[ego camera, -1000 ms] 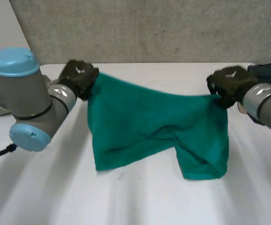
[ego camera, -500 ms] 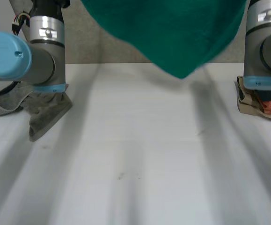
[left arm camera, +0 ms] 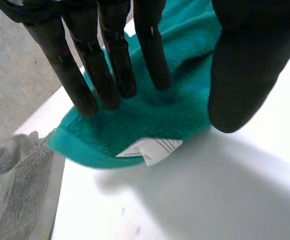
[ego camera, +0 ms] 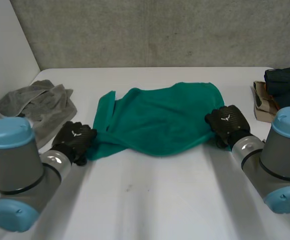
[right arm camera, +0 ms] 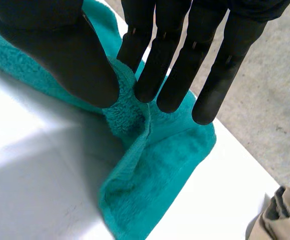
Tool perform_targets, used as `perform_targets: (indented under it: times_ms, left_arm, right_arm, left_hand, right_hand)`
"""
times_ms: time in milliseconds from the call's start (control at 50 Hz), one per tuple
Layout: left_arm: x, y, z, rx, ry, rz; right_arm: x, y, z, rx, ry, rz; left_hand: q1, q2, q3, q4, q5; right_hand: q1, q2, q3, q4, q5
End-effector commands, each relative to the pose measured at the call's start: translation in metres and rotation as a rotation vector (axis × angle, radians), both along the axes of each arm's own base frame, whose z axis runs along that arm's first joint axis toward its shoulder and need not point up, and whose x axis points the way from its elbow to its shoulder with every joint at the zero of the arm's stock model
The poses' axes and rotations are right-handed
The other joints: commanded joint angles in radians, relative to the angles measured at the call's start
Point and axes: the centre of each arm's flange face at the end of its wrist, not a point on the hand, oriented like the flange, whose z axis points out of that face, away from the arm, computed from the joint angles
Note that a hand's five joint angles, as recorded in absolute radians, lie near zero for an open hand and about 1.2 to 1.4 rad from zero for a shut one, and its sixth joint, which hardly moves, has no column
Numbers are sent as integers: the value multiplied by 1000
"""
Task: Fold the laundry.
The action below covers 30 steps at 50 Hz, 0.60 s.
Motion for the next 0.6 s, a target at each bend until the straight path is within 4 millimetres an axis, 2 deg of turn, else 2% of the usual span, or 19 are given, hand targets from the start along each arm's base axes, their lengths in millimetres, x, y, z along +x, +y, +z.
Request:
perform_targets:
  times_ms: [20,40,120,220,300,480,560,580,600]
  left_arm:
    - [5,15,48,-63,37,1]
    - [6,16,56,-86,48,5]
    - [8,13,65,-117,65,14]
    - [17,-1,62,-94,100,63]
    - [22,-18,41,-26,116,104]
    - [17,-47,0,69,85,117]
    - [16,-64,-12,72,89,125]
    - [15,-68,-12,67,90,125]
    - [13,-74,-15,64,91,123]
  right_arm:
    - [-3,1,1,2,0,-8]
    - [-3,2,1,2,0,-8]
    - [-4,5,4,-2,-5,-8]
    - [-4,5,4,0,-5,-8]
    - [-4,5,4,1,-3,-9]
    - [-4,6,4,2,-3,-9]
    - [-4,6,4,3,-1,-9]
    - [-4,6,4,3,0,-10]
    - [-4,6,4,3,0,-10]
  left_hand:
    - [-114,-133,-144,-136,-137]
    - [-184,-203,-214,-206,-207]
    - [-290,-309,-320,-312,-313]
    - [-320,-339,-350,-342,-343]
    - [-311,-330,-341,-333,-334]
    - [-276,-295,-306,-298,-299]
    - [-56,-76,-86,-78,-79]
    - [46,27,16,24,23]
    - [306,286,276,284,283]
  right_hand:
    - [256,209,202,193,225]
    - [256,209,202,193,225]
    - [256,209,202,193,225]
    - [256,209,202,193,225]
    - [256,209,202,193,225]
    - [256,209,202,193,225]
    - [256,209,202,193,225]
    - [256,209,202,193,225]
    - [256,209,202,193,225]
